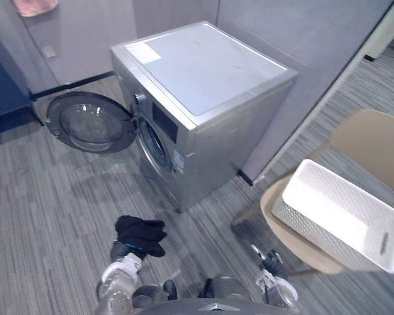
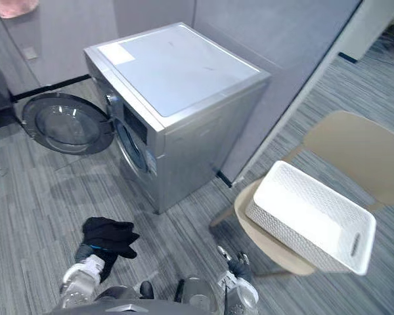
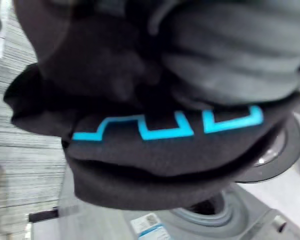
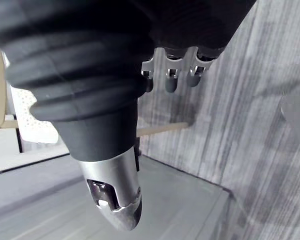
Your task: Pick up the laundry basket with both hands and put the clothes into the washing machine.
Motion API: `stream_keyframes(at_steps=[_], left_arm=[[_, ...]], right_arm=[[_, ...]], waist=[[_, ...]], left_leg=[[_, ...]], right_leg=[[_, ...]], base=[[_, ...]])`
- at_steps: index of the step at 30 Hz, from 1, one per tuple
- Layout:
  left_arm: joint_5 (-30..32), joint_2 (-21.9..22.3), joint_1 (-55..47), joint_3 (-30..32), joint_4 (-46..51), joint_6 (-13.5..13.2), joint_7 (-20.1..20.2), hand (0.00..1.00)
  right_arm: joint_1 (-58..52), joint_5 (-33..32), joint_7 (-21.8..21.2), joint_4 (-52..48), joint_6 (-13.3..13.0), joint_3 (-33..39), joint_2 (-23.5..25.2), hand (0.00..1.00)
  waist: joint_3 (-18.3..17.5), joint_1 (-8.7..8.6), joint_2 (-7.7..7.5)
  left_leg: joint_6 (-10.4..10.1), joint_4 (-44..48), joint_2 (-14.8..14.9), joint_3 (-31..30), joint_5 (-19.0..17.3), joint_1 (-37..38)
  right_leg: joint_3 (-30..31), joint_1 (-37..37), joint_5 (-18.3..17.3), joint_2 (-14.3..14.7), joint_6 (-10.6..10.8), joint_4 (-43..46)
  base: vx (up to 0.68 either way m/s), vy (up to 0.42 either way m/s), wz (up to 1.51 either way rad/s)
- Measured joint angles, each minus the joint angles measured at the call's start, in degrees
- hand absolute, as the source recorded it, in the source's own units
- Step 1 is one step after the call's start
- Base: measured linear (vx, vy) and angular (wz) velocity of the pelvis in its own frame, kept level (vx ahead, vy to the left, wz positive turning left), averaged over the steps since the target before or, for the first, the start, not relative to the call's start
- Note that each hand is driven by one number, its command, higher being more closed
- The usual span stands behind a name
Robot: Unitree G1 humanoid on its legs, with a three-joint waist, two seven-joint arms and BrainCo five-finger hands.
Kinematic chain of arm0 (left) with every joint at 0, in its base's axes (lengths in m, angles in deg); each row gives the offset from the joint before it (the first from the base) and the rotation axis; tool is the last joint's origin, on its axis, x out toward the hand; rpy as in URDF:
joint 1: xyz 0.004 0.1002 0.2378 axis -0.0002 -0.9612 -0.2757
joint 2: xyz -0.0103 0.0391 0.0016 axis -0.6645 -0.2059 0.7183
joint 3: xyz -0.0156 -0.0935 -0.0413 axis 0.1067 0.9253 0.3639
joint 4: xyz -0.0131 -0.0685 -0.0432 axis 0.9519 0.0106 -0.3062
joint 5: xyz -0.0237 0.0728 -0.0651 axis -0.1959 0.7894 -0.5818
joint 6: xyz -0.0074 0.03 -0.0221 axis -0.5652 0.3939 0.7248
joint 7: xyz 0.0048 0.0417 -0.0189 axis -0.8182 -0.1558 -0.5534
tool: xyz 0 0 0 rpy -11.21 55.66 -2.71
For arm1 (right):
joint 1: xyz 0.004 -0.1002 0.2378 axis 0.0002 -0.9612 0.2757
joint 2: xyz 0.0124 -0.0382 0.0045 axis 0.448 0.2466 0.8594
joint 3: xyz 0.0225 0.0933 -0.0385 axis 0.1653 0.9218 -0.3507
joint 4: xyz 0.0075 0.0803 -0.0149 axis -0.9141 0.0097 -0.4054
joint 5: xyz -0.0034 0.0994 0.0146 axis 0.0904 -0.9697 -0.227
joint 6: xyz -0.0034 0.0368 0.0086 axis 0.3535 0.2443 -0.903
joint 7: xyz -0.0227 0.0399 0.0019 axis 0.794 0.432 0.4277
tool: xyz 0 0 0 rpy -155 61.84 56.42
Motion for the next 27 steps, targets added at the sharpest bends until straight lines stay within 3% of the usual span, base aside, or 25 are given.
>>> stream_keyframes(at_steps=[2, 4, 5, 6, 7, 8, 10, 13, 14, 15, 16, 17, 18, 19, 20, 21, 22, 23, 24, 25, 26, 27], left_arm=[[0.35, -0.08, 0.42, -2.79, -0.67, 0.23, 0.95, 1.0], [0.38, -0.04, -0.07, -3.3, -0.68, 0.23, 1.0, 1.0], [0.36, -0.2, -1.29, -4.72, -0.72, 0.27, 1.04, 1.0], [0.27, -0.28, -2.16, -5.17, -0.49, 0.29, 1.4, 1.0], [0.21, -0.44, -2.61, -6.05, -0.1, 0.3, 2.01, 1.0], [0.22, -0.56, -2.73, -6.75, 0.37, 0.34, 2.99, 1.0], [0.22, -0.53, -3.58, -5.96, 0.42, 0.4, 3.14, 1.0], [0.23, -0.44, -4.34, -4.48, 0.93, 0.45, 2.9, 1.0], [0.22, -0.43, -4.72, -4.17, 1.61, 0.47, 2.82, 1.0], [0.23, -0.45, -5.16, -4.28, 2.21, 0.47, 2.75, 1.0], [0.23, -0.45, -5.33, -4.48, 2.66, 0.48, 2.76, 1.0], [0.25, -0.44, -5.38, -4.48, 2.63, 0.48, 2.71, 1.0], [0.29, -0.44, -5.4, -4.6, 2.54, 0.58, 2.6, 1.0], [0.3, -0.47, -5.66, -4.87, 2.54, 0.73, 2.45, 1.0], [0.41, -0.47, -5.95, -4.82, 2.54, 0.84, 2.44, 1.0], [0.67, -0.45, -6.96, -4.68, 2.62, 0.85, 2.35, 1.0], [1.06, -1.71, -7.03, -3.81, 2.1, 0.85, 2.0, 1.0], [1.59, -2.7, -5.9, -3.94, 2.24, 0.77, 1.69, 1.0], [2.41, -2.71, -5.23, -4.32, 2.3, 0.7, 1.74, 1.0], [2.6, -2.76, -5.08, -4.31, 2.3, 0.63, 1.74, 1.0], [2.7, -3.17, -4.76, -4.29, 2.37, 0.5, 1.69, 1.0], [2.94, -3.33, -4.7, -4.28, 2.44, 0.5, 1.68, 1.0]], right_arm=[[-2.37, -1.07, 0.11, 0.07, -0.17, 0.08, 0.21, 0.0], [-3.99, -1.08, 0.14, 0.1, -0.66, 0.1, 0.55, 0.0], [-5.11, -1.08, 0.18, 0.51, -0.76, 0.72, 0.61, 0.0], [-5.06, -1.08, 0.19, 0.65, -0.79, 0.74, 0.59, 0.0], [-5.1, -1.08, 0.1, 0.5, -0.84, 1.11, 0.35, 0.0], [-4.28, -1.08, 0.14, 0.44, -0.82, 1.1, 0.28, 0.0], [-2.5, -1.06, 0.15, 0.44, -0.8, 0.78, 0.09, 0.0], [-0.3, -1.13, 1.05, -0.44, -0.98, -0.77, -0.04, 0.0], [0.54, -1.18, 1.5, -0.48, -1.0, -1.47, -0.04, 0.0], [0.93, -1.69, 1.98, -0.91, -1.11, -1.8, -0.01, 0.0], [0.91, -2.17, 2.23, -2.27, -1.16, -2.6, -0.02, 0.0], [1.17, -2.11, 2.21, -2.81, -1.69, -3.38, -0.04, 0.0], [1.37, -2.1, 2.25, -2.75, -1.77, -3.43, -0.04, 0.0], [1.27, -2.1, 2.41, -2.32, -1.85, -3.11, -0.04, 0.0], [0.94, -2.05, 2.56, -2.14, -1.63, -2.72, -0.03, 0.0], [0.13, -1.99, 2.64, -1.95, -1.6, -2.03, -0.02, 0.0], [0.62, -1.94, 2.59, 0.8, -0.78, -3.53, -0.07, 0.0], [-0.21, -1.85, 2.33, 1.32, 0.28, -3.94, -0.04, 0.0], [-0.06, -2.07, 3.14, 1.65, 0.23, -3.14, -0.02, 0.0], [-0.03, -2.06, 3.25, 1.87, 0.22, -2.61, -0.02, 0.0], [-0.05, -2.06, 3.61, 2.11, 0.21, -1.84, -0.01, 0.0], [0.32, -2.06, 3.78, 2.17, 0.21, -1.68, -0.01, 0.0]], waist=[[-0.45, -1.81, -0.09], [-0.88, -2.03, -0.62], [-1.31, -1.35, 0.43], [-1.81, -1.85, 1.06], [-1.77, -2.03, 1.68], [-1.76, -1.28, 3.32], [-1.64, 0.13, 3.71], [-1.65, 1.47, 3.02], [-1.8, 1.85, 2.53], [-2.07, 1.8, 2.16], [-2.36, 2.13, 1.71], [-2.52, 1.91, 1.63], [-2.61, 1.57, 1.7], [-2.84, 1.46, 1.91], [-3.05, 1.68, 2.21], [-4.05, 1.86, 2.92], [-5.02, 1.52, -0.28], [-5.95, 1.14, -2.03], [-6.59, 1.26, -1.97], [-6.5, 1.39, -1.86], [-6.62, 1.48, -2.07], [-6.62, 1.44, -2.07]], left_leg=[[-0.86, 0.65, 0.52, -3.77, -1.7, 0.98], [-1.83, 3.31, 0.8, -4.32, -4.55, 2.05], [-4.52, 11.91, 3.0, -3.28, -10.27, 3.71], [-5.11, 18.35, 4.27, -2.06, -10.63, 1.94], [-7.31, 35.26, 7.42, -1.17, -7.39, -4.55], [-8.35, 49.63, 10.19, -2.61, -4.91, -11.18], [-8.43, 57.78, 13.01, -3.39, -4.41, -16.19], [-7.13, 48.47, 21.1, -2.81, -3.82, -19.66], [-5.8, 38.35, 24.31, -3.49, -2.91, -19.33], [-5.12, 28.97, 25.59, -5.13, -1.93, -18.53], [-5.66, 16.84, 26.72, -7.75, 0.46, -16.79], [-6.6, 9.24, 27.47, -10.87, 2.63, -16.02], [-7.58, 7.4, 27.61, -12.16, 3.75, -16.03], [-11.28, 6.29, 27.57, -12.87, 6.18, -15.47], [-12.91, 6.46, 27.45, -12.19, 7.86, -14.86], [-17.31, 6.61, 26.81, -9.31, 10.24, -13.71], [-17.89, 10.14, 23.73, -7.14, 8.65, -13.8], [-17.4, 13.33, 21.1, -5.85, 7.28, -15.25], [-16.12, 13.51, 21.01, -2.92, 5.2, -14.75], [-15.86, 13.19, 21.0, -2.02, 5.05, -14.25], [-14.94, 11.88, 21.04, 2.1, 4.56, -12.03], [-14.41, 11.14, 21.08, 4.31, 4.36, -10.59]], right_leg=[[6.6, -1.82, 3.74, 2.16, -0.8, -6.74], [6.88, -0.85, 5.83, 1.14, -1.5, -8.6], [4.71, 2.67, 8.13, 1.2, -2.42, -7.35], [4.69, 3.55, 6.5, 1.92, -2.95, -6.87], [3.58, 5.48, 5.15, 2.84, -3.4, -6.73], [3.71, 7.74, 4.09, 4.28, -4.14, -6.93], [5.92, 11.19, 2.99, 4.97, -4.11, -8.01], [9.16, 16.27, 2.76, 4.92, -3.01, -12.01], [10.88, 17.15, 1.95, 4.57, -1.72, -11.96], [12.31, 17.08, 1.06, 4.01, -0.52, -11.24], [14.78, 16.26, -0.76, 3.17, 0.65, -9.87], [17.05, 15.26, -3.23, 2.51, 1.43, -8.1], [17.94, 14.93, -4.47, 2.04, 2.35, -7.0], [19.73, 14.96, -6.62, 0.64, 4.22, -5.78], [20.82, 15.54, -7.28, -0.18, 5.4, -5.8], [22.76, 16.76, -8.2, -2.03, 7.19, -7.09], [24.2, 17.43, -7.97, -5.73, 8.89, -7.63], [24.15, 16.84, -3.31, -8.78, 10.57, -9.37], [23.88, 15.42, 4.03, -9.78, 8.62, -9.97], [23.76, 14.78, 5.42, -10.03, 7.93, -9.8], [19.82, 12.47, 11.02, -11.67, 5.18, -9.1], [16.18, 11.57, 13.52, -12.59, 4.25, -9.03]], base=[[0.34, -0.078, 1.06], [0.47, -0.16, 0.42], [0.53, -0.178, 0.1], [0.5, -0.176, 0.09], [0.47, -0.129, 0.01], [0.45, -0.104, -0.13], [0.42, -0.035, -0.54], [0.4, 0.027, -0.57], [0.34, 0.16, -0.53], [0.41, 0.277, -0.79], [0.42, 0.374, -0.92], [0.37, 0.366, -0.83], [0.38, 0.449, -0.7], [0.3, 0.425, -0.53], [0.4, 0.629, -0.78], [0.4, 0.718, -0.61], [0.43, 0.817, -0.48], [0.37, 0.774, -0.31], [0.26, 0.596, -0.33], [0.24, 0.594, -0.78], [0.16, 0.442, -0.87], [0.16, 0.492, -1.49]])
